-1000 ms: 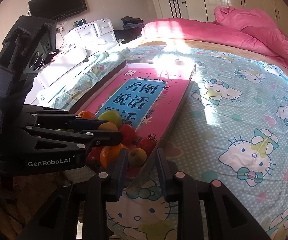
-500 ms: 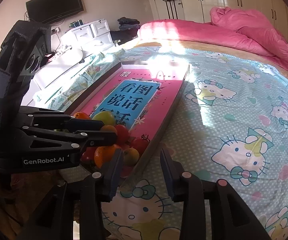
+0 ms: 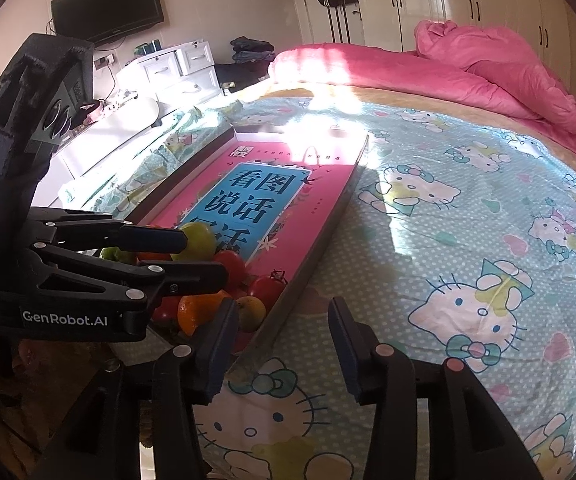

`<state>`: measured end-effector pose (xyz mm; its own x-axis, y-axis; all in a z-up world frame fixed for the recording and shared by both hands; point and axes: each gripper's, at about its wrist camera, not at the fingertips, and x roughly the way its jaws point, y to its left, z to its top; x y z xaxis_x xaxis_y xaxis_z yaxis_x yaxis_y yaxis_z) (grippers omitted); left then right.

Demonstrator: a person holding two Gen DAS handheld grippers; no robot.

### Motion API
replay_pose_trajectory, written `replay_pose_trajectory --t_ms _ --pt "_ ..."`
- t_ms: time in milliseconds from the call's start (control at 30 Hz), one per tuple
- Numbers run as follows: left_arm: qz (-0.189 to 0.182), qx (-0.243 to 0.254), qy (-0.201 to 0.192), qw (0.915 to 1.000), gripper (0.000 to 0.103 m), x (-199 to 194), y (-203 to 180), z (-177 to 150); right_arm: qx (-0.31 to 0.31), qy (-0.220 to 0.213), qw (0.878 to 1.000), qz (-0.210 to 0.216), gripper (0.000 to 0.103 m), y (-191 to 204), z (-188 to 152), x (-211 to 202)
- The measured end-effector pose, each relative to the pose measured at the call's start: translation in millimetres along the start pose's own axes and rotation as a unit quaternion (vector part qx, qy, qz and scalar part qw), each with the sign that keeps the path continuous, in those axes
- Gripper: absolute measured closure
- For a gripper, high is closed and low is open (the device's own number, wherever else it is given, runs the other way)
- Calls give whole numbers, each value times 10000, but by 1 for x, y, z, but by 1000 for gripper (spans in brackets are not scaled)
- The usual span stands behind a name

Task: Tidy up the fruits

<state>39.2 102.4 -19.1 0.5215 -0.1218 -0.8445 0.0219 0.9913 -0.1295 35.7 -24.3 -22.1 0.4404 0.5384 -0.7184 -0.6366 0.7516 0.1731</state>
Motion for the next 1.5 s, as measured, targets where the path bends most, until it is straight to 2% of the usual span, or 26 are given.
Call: replay_pose_trajectory --t_ms 100,167,300,400,533,633,867,967,1100,1267,1500 --pt "147 -17 -44 9999 31 -1 1 0 21 -49 10000 -64 50 -3 -1 -3" --pt "201 -104 -65 9997 30 -3 4 0 61 -125 9999 -97 43 -5 -1 -7" --pt "281 -316 -140 9990 26 -9 10 -2 93 -286 9994 -173 39 -8 0 -14" --pt "476 -344 -246 9980 26 -18 9 -4 103 -409 9988 -259 33 -9 2 -21" --pt "556 -382 -403 9969 25 -36 3 -10 43 -641 9974 -336 24 -6 4 -34" --pt "485 -556 -389 9965 25 -47 -2 -22 -75 -801 9959 -423 17 0 4 -47" --pt "726 -924 -223 9928 25 -69 -18 -65 -32 -936 9944 -485 3 7 -3 -84" --pt "871 -1009 -199 9909 25 -78 -23 -82 232 -852 9944 -572 3 3 -14 -97" --pt "1008 -924 -330 9901 25 -94 -29 -97 518 -639 9955 -480 3 1 -30 -109" --pt "1011 -965 -354 9896 25 -102 -30 -105 398 -506 9962 -593 1 10 -43 -120" --pt "950 -943 -303 9905 25 -99 -30 -109 264 -463 9973 -505 1 24 -48 -122"
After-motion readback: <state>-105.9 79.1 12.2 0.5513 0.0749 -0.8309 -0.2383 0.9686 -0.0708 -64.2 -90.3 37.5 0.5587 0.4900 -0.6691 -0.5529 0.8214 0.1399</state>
